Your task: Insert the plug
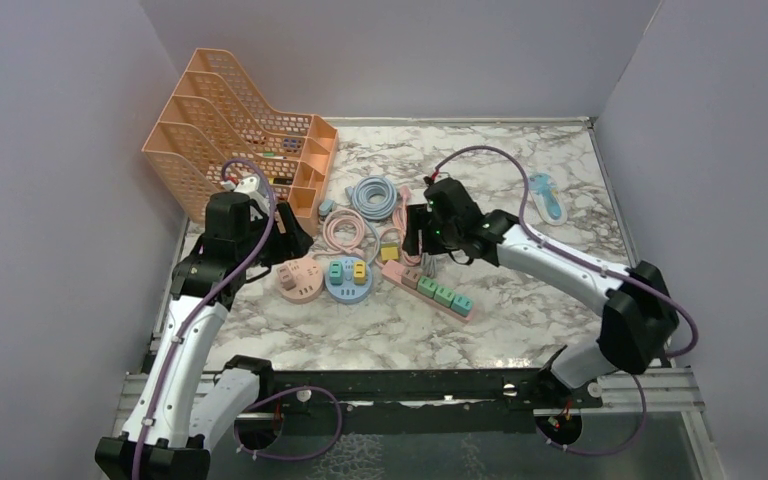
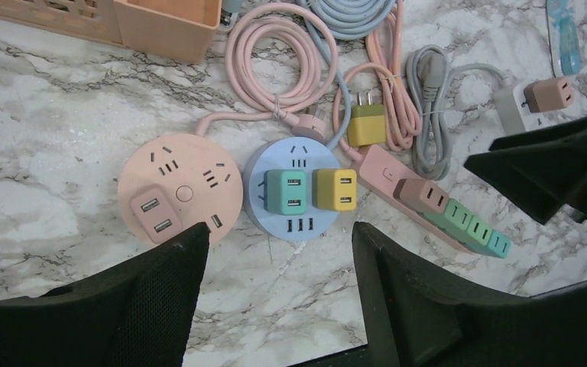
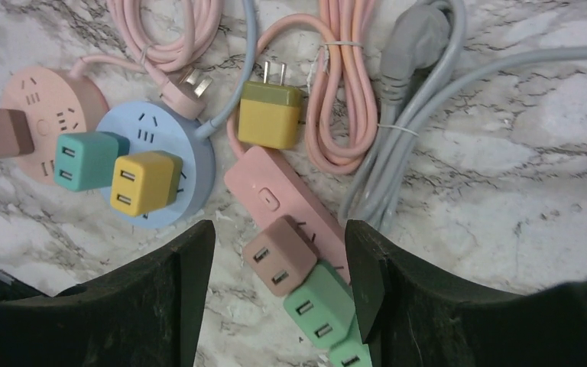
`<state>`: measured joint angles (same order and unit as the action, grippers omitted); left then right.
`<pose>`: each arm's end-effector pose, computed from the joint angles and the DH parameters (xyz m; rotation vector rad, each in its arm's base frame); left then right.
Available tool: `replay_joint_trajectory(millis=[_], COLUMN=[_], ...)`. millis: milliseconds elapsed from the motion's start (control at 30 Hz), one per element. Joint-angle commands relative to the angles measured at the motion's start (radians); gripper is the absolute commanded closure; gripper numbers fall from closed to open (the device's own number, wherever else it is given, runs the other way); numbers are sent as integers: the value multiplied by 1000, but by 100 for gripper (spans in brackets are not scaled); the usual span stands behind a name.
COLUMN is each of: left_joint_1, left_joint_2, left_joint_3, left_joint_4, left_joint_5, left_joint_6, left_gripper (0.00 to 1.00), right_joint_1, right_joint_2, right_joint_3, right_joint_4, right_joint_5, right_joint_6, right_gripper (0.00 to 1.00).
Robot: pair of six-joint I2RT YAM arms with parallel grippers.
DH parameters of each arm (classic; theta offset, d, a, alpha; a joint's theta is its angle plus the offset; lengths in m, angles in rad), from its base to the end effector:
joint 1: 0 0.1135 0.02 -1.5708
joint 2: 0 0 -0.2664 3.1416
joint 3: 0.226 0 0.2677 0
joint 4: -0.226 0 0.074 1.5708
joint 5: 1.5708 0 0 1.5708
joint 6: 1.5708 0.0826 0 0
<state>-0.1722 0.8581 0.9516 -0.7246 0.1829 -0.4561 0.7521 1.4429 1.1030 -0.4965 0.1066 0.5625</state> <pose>0.2194 -0.0534 0.3076 -0.2139 2.2346 -0.5474 0.2664 0.2372 0.2314 -0.1823 2.4504 0.4736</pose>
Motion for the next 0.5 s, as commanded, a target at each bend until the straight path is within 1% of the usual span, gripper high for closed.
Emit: replay_joint_trajectory(millis=[0, 100, 233, 367, 467], left_joint_1=[2, 2, 2, 2, 2], left_joint_2=[-22, -51, -73, -56, -41], left_joint_3=[-5, -40, -46, -19, -18], left_joint_4=[30, 48, 66, 68, 70], left_joint_5=[39, 28, 3, 3, -11], left_joint_6=[-34, -79, -113, -122, -125], left_gripper=[28, 24, 12, 10, 10], right_joint_1=[17, 26, 30, 35, 34], right_joint_2=[153, 254, 377, 460, 508], right_joint_3=[82, 151, 220, 286, 319], right_joint_4=[69, 65, 64, 34, 17], right_joint_5=[-31, -13, -13, 19, 52], right_joint_6=[-16, -24, -34, -15, -2], right_gripper=[37, 38, 40, 46, 47])
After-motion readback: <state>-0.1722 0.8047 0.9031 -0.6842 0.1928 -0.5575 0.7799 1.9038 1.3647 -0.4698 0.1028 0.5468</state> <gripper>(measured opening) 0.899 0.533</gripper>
